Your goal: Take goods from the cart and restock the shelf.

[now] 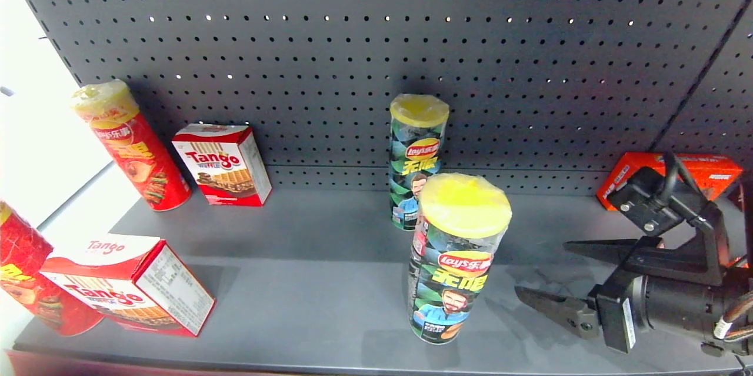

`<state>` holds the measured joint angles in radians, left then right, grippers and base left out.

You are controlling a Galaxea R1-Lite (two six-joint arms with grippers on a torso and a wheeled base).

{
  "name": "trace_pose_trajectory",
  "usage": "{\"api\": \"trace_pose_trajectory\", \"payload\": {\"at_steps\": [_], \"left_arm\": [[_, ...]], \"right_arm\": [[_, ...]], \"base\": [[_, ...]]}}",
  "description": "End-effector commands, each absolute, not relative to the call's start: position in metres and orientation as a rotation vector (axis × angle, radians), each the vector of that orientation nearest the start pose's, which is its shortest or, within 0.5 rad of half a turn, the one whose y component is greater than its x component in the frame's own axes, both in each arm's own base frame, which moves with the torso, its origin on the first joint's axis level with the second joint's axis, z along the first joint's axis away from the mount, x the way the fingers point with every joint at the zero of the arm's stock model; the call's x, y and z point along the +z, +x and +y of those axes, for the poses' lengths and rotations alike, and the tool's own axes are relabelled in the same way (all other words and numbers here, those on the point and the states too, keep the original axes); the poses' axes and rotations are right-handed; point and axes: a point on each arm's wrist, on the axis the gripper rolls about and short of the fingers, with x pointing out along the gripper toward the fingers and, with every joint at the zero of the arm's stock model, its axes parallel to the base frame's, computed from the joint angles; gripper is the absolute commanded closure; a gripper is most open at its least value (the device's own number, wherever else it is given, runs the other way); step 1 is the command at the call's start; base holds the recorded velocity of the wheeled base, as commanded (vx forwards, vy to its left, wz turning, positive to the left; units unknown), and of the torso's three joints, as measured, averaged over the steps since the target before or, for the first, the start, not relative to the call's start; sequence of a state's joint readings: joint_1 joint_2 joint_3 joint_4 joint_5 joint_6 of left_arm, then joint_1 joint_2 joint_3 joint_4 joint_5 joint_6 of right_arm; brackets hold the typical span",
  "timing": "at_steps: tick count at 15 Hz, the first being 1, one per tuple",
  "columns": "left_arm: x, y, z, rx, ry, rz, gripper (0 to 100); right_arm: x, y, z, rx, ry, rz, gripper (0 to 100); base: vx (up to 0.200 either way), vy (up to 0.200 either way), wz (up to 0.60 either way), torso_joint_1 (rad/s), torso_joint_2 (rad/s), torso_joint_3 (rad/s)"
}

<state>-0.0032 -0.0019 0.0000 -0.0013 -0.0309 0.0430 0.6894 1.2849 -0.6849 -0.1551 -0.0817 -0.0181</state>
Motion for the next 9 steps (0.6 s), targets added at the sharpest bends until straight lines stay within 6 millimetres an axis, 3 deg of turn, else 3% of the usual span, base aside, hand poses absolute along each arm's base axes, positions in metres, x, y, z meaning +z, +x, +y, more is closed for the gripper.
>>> {"api": "trace_pose_trajectory", "payload": {"at_steps": [1, 9], "left_arm": [[0.076, -0.023, -0.001, -0.034, 0.045, -0.002, 0], [0.075, -0.023, -0.001, -0.032, 0.040, -0.001, 0]], "right_arm": [[0.204, 0.163, 0.136, 0.596, -0.209, 0.438, 0], [0.204, 0.175, 0.155, 0.616, -0.222, 0.448, 0]], "base": [[0.000, 0.000, 0.00, 0.000, 0.00, 0.000], [0.000, 0.000, 0.00, 0.000, 0.00, 0.000]]}}
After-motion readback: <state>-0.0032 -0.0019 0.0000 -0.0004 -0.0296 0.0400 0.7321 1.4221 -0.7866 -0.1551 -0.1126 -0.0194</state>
